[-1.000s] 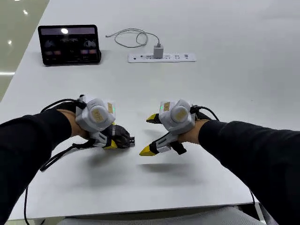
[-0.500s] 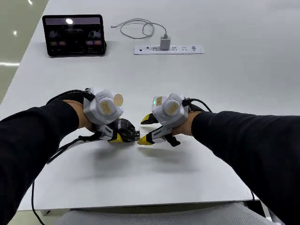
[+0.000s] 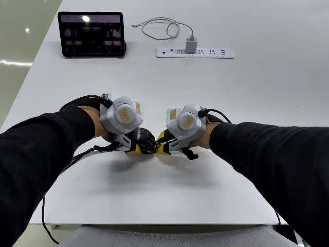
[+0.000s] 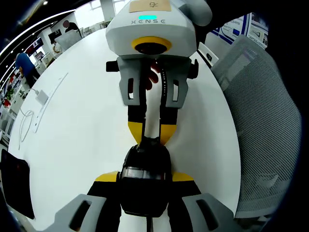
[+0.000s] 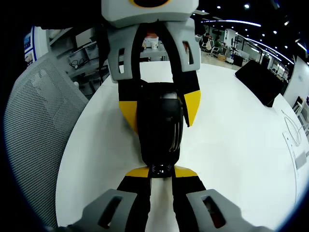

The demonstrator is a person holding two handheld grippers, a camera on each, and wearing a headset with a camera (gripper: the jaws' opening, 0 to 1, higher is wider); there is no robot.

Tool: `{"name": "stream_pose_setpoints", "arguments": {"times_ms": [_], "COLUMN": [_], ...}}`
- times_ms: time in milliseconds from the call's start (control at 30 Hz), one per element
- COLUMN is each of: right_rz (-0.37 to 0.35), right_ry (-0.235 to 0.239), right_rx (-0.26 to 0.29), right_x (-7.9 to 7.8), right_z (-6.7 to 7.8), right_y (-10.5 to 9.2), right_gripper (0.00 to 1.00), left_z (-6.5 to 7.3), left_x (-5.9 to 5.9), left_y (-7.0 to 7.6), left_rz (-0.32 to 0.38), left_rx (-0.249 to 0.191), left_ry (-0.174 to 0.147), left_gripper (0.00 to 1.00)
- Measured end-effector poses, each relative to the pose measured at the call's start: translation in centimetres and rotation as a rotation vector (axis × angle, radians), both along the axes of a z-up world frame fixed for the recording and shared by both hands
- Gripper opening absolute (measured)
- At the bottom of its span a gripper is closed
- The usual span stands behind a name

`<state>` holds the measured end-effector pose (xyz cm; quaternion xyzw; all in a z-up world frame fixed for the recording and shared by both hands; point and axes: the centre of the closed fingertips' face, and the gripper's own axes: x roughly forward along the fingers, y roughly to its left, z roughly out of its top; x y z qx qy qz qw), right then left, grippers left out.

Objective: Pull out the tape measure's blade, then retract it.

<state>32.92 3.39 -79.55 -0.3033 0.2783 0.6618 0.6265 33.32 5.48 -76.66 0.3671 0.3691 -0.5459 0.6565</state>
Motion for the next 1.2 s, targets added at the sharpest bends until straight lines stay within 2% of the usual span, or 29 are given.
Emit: {"name": "stream_pose_setpoints", "arguments": {"times_ms": [33, 133, 167, 200, 233, 267, 767, 900, 1000, 1200], "right_rz": [0.013, 0.006, -0.025, -0.022, 0.01, -0.003, -0.025, -0.038, -0.015, -0.042], "right_ry": [-0.011, -0.001, 0.032, 0.028, -0.006, 0.007, 0.019, 0.009, -0.021, 0.0], "right_rx": [-0.002, -0.016, -0.016, -0.019, -0.031, -0.031, -0.054, -0.059, -0.078, -0.051], "right_x": [0.0, 0.1, 0.0, 0.0, 0.0, -0.1, 0.2, 0.2, 0.1, 0.3], "right_z": [0.0, -0.1, -0.2, -0.3, -0.3, -0.3, -0.3, -0.2, -0.2, -0.2], "right_y": [0.0, 0.0, 0.1, 0.1, -0.1, 0.0, -1.8, -1.3, -1.3, 0.2], "right_gripper": [0.11, 0.1, 0.1, 0.1, 0.1, 0.1, 0.09, 0.11, 0.12, 0.13], "left_z": [0.0, 0.1, 0.1, 0.1, 0.2, 0.2, 0.3, 0.3, 0.3, 0.3], "left_x": [0.0, 0.0, -0.1, -0.1, -0.1, 0.0, 0.0, 0.0, 0.0, 0.0], "left_y": [0.0, 0.0, 0.0, 0.1, 0.2, 0.2, 0.1, 0.2, 0.2, 0.2], "left_rz": [0.0, 0.002, 0.002, 0.002, 0.001, 0.007, 0.024, 0.024, 0.031, 0.04], "left_rx": [0.0, -0.005, -0.007, -0.007, -0.008, -0.015, -0.022, -0.023, -0.033, -0.037], "left_ry": [-0.001, -0.005, -0.006, -0.008, -0.01, -0.008, 0.001, -0.001, -0.003, -0.007], "left_gripper": [0.33, 0.33, 0.33, 0.33, 0.33, 0.33, 0.33, 0.33, 0.33, 0.33]}}
